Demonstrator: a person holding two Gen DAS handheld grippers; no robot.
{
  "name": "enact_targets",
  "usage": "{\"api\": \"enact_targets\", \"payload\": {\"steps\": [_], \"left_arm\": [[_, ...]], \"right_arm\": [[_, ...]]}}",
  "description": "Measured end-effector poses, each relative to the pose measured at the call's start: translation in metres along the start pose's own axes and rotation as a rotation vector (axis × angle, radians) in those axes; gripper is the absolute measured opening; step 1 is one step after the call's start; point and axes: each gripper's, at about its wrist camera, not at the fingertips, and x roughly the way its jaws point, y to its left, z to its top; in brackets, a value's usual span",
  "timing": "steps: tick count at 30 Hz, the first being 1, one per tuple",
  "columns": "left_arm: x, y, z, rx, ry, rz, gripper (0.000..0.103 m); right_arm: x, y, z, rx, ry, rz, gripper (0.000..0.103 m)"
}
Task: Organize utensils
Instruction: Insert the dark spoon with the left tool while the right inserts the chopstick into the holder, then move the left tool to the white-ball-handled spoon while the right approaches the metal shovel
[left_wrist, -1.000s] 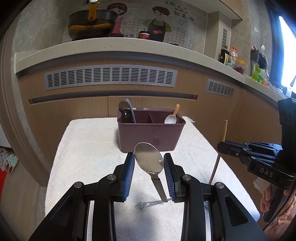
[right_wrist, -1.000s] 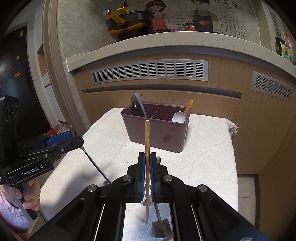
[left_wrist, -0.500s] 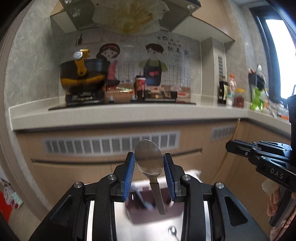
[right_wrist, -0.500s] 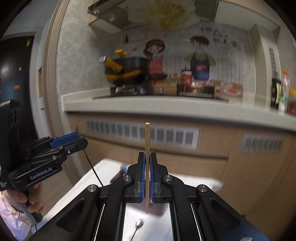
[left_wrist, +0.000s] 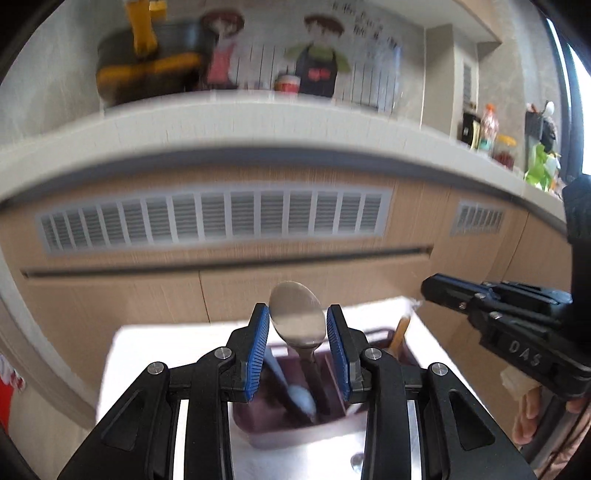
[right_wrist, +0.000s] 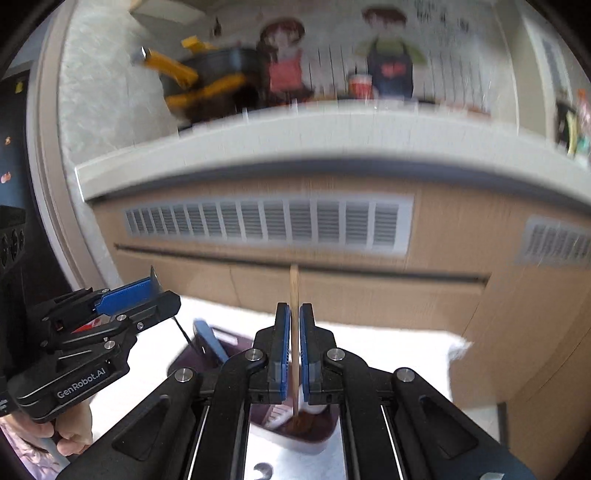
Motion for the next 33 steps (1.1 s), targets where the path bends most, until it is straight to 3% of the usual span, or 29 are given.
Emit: {"api": "enact_targets", "payload": {"steps": [2, 6, 11, 13, 17, 27, 30, 33], "left_arm": [[0.014, 0.005, -0.011, -0.028, 0.048, -0.023, 0.035], [0.019, 0.010, -0.031, -0.048, 0.084, -0.016, 0.036], [-0.007, 0.012, -0.056, -0.039, 0.066, 0.021, 0.043], [-0.021, 0.011, -0.069, -0.027, 0.061, 0.041, 0.049], [-0.046, 0.006, -0.106, -0.008, 0.104, 0.041, 0.055], [-0.077, -0.014, -0.183, -0.005, 0.246, 0.002, 0.063], [-0.076, -0.019, -0.195, 0.007, 0.283, -0.006, 0.064], [-0.077, -0.021, -0.204, 0.007, 0.307, -0.013, 0.064]], "right_arm": [[0.018, -0.004, -0.012, 0.015, 0.051, -0.011, 0.009], [0.034, -0.012, -0.034, 0.030, 0.109, -0.016, 0.040], [0.011, -0.018, -0.059, 0.030, 0.082, -0.050, 0.059], [-0.002, -0.017, -0.069, 0.012, 0.065, -0.076, 0.082], [-0.034, -0.006, -0.094, -0.075, 0.020, -0.221, 0.102], [-0.070, 0.011, -0.174, -0.171, 0.204, -0.356, 0.103], [-0.084, 0.017, -0.203, -0.179, 0.281, -0.302, 0.103], [-0.094, 0.017, -0.227, -0.114, 0.372, -0.196, 0.093]]}}
